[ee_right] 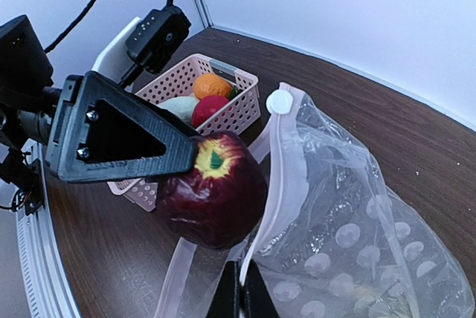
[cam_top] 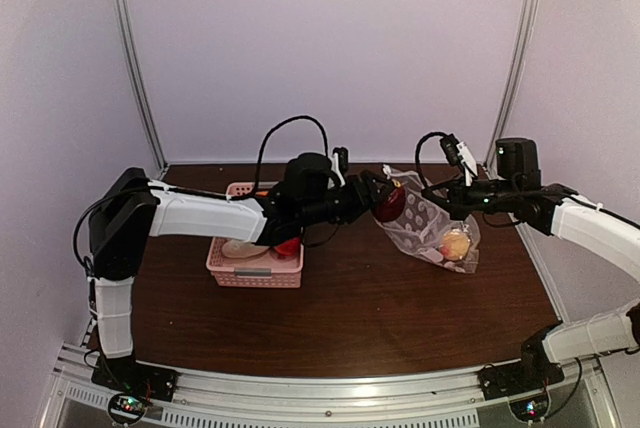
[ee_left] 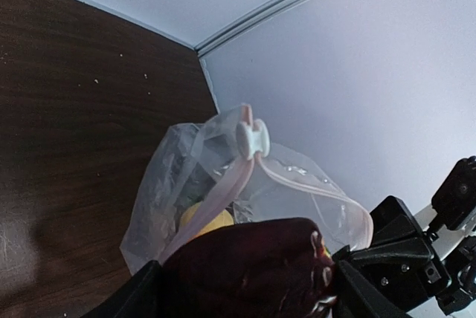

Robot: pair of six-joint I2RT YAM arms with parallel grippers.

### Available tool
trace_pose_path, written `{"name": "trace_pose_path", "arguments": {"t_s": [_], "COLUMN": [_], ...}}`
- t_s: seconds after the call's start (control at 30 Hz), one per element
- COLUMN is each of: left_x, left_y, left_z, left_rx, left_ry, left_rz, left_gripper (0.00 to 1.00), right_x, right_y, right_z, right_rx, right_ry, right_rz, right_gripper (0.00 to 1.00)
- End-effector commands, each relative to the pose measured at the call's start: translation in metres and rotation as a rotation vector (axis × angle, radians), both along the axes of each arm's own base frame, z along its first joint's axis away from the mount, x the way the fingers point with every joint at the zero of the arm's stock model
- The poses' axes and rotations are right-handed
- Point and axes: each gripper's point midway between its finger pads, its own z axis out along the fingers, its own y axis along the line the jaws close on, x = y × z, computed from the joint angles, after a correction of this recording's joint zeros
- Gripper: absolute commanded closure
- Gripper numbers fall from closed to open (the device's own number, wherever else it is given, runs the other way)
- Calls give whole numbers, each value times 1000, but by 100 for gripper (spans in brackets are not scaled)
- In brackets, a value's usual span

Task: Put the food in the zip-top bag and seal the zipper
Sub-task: Place the fake fruit in the zipper food storage bag.

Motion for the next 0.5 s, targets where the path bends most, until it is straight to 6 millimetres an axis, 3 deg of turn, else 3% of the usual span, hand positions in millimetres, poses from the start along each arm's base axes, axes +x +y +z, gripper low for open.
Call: {"name": "trace_pose_path", "arguments": {"t_s": [0.0,0.37,0.47], "left_x": [5,14,14], "left_y": [-8,-30,-38], "left_z": [-10,-1,-2], "left_rx": [51,47,55], "left_ry": [22,32,41], "left_rz": [23,12,-7], "left_gripper": [48,48,57], "right_x": [-9,-14,-14], "right_y": [7,10,10], "right_z": [12,12,10], "right_rx": [64,78,74], "right_ry": [-18,-10,-8], "right_rz": [63,86,92], "right_gripper": [100,100,100]}}
